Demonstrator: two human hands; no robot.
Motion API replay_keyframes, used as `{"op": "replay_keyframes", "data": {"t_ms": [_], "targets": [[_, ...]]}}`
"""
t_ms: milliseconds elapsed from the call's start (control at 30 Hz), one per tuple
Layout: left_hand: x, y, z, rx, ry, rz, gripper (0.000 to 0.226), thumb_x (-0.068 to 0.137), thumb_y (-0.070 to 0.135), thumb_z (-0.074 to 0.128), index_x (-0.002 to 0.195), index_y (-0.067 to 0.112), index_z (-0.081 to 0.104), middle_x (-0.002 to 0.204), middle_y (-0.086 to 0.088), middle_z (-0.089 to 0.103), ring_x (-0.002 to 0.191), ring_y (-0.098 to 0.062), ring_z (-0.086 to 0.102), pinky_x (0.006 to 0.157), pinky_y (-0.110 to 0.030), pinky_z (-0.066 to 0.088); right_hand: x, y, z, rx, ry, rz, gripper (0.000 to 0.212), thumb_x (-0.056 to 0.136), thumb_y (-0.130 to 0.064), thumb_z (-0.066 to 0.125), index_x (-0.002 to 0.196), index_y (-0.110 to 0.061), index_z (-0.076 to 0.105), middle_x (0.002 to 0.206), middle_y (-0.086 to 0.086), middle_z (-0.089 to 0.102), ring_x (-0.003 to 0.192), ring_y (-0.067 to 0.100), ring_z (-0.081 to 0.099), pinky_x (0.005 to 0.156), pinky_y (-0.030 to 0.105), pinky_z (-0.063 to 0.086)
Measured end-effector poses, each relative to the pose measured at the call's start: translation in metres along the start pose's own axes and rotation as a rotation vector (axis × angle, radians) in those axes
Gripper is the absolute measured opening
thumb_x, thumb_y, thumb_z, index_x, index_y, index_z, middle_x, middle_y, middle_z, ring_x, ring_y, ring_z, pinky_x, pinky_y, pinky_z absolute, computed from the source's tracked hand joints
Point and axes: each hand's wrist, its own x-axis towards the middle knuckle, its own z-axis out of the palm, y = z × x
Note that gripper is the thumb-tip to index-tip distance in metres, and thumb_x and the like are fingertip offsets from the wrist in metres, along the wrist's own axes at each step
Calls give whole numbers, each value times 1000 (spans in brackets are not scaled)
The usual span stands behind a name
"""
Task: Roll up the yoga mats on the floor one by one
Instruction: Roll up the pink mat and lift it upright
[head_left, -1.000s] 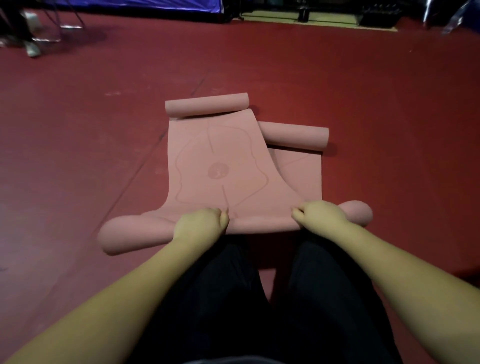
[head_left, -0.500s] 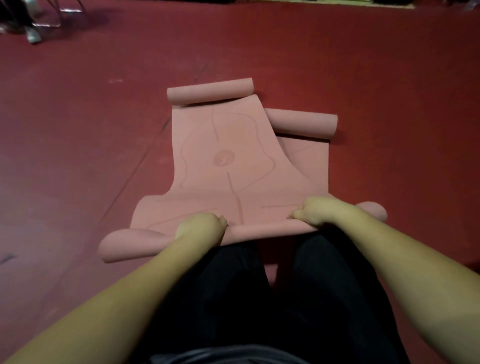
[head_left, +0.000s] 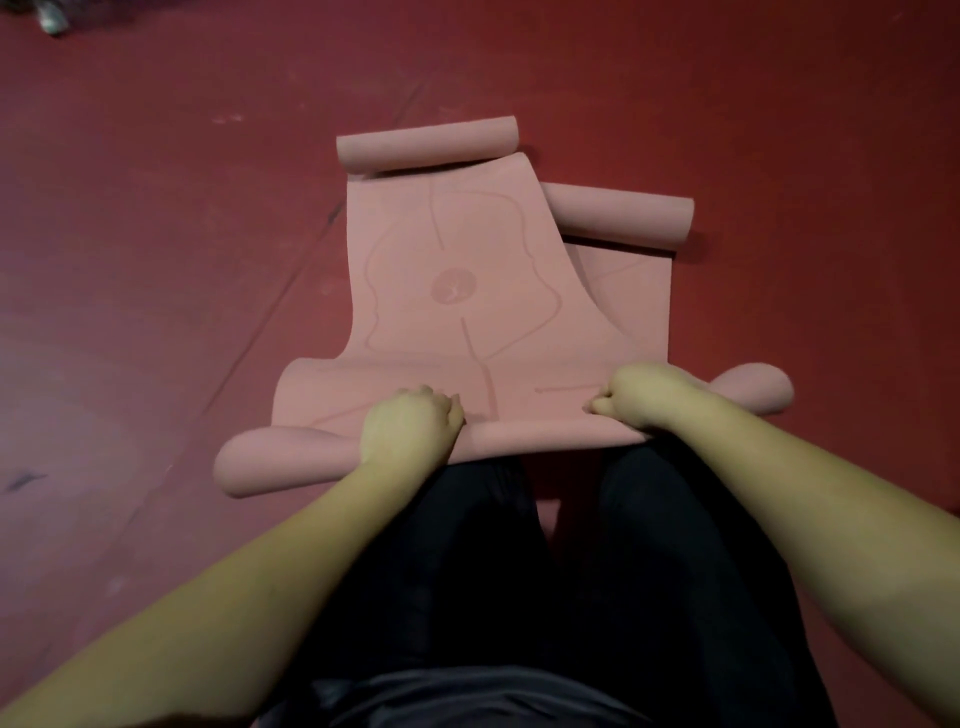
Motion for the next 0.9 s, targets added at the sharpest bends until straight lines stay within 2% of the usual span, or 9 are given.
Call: {"op": "replay_keyframes", "data": {"t_ms": [100,233,400,467,533,600,667,767,900], "targets": [[-10,-4,5,38,173,115,37,89,34,53,59,14,62,60,-8,60,56,-33,59,47,-32,42,5,0,-3,2,-27,7,49,94,-56,48,126,-24,67,126,6,64,111,28,58,95,36,46],[-35,-5,13,125,219,193,46,89,50,42,66,15,60,66,-7,60,64,-32,59,60,-36,42,16,-1,-7,-53,-73,-5,54,94,-56,51,131,-20,63,134,4,61,118,28,55,99,35,45],[-27,-10,17,44,225,143,44,90,49,39,68,16,57,65,-6,61,59,-32,60,54,-36,44,24,0,-6,-38,-27,-44,55,90,-61,54,120,-19,71,123,6,67,106,29,59,89,33,48],[-18,-11,14,9,171,123,43,94,43,40,71,14,62,69,-10,64,62,-35,63,53,-37,45,21,0,-7,14,12,-53,58,89,-66,52,114,-19,73,113,7,70,100,29,60,79,31,45],[-7,-10,11,-20,84,66,43,100,41,40,88,13,70,90,-11,69,82,-37,65,66,-38,46,14,1,-8,95,83,-60,59,90,-70,47,92,-18,76,87,5,67,85,28,57,72,32,42],[4,-9,10,-18,10,26,44,104,41,35,105,15,70,109,-11,67,99,-36,63,77,-37,46,3,2,-9,143,199,-66,61,94,-67,40,67,-19,67,67,2,56,75,27,52,68,33,38],[11,-8,5,-49,-92,-16,46,104,42,32,108,15,69,114,-12,67,104,-35,61,81,-36,45,-6,5,-5,146,337,-98,65,96,-65,35,61,-17,64,64,7,58,74,31,55,64,35,38],[19,-13,4,-154,-172,-59,42,102,46,35,97,14,63,107,-15,67,100,-35,60,77,-37,44,-16,13,9,6,535,-202,71,85,-76,22,58,-20,56,68,6,65,74,31,61,59,34,39],[30,-17,1,-259,-299,-90,31,99,45,43,87,18,51,109,-14,66,101,-32,59,77,-34,41,-28,19,29,-98,632,-270,55,78,-75,21,65,-27,44,71,-3,60,74,23,60,54,31,35]]}}
